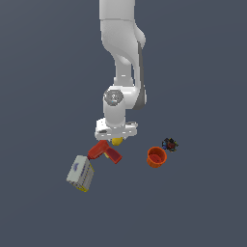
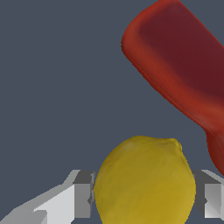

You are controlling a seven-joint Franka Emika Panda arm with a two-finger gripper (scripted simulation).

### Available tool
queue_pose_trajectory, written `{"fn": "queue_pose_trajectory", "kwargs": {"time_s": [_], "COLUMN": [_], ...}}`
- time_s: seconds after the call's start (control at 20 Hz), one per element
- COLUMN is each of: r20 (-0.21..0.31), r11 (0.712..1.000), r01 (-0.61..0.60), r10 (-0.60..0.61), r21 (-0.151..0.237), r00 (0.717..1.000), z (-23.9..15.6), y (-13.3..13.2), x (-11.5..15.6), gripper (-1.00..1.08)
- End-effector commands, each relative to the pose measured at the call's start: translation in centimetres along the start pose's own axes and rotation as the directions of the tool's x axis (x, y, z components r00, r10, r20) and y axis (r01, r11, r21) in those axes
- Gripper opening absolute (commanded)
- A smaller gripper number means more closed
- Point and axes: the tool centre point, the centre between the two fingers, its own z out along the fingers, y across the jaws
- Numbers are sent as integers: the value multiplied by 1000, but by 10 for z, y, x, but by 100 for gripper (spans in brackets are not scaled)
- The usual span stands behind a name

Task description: Pick up a designated object from a clutter of objects.

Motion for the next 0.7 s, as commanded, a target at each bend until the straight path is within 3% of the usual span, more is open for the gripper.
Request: {"fn": "queue_pose_trajectory", "kwargs": {"time_s": [0.0,0.65], "r20": [9,0], "r11": [1000,1000], "r01": [1,0], "r10": [-1,0], "r21": [2,0], "r00": [1000,1000], "z": [5,-20], "y": [-1,-13], "x": [-3,7], "gripper": [-100,-100]}}
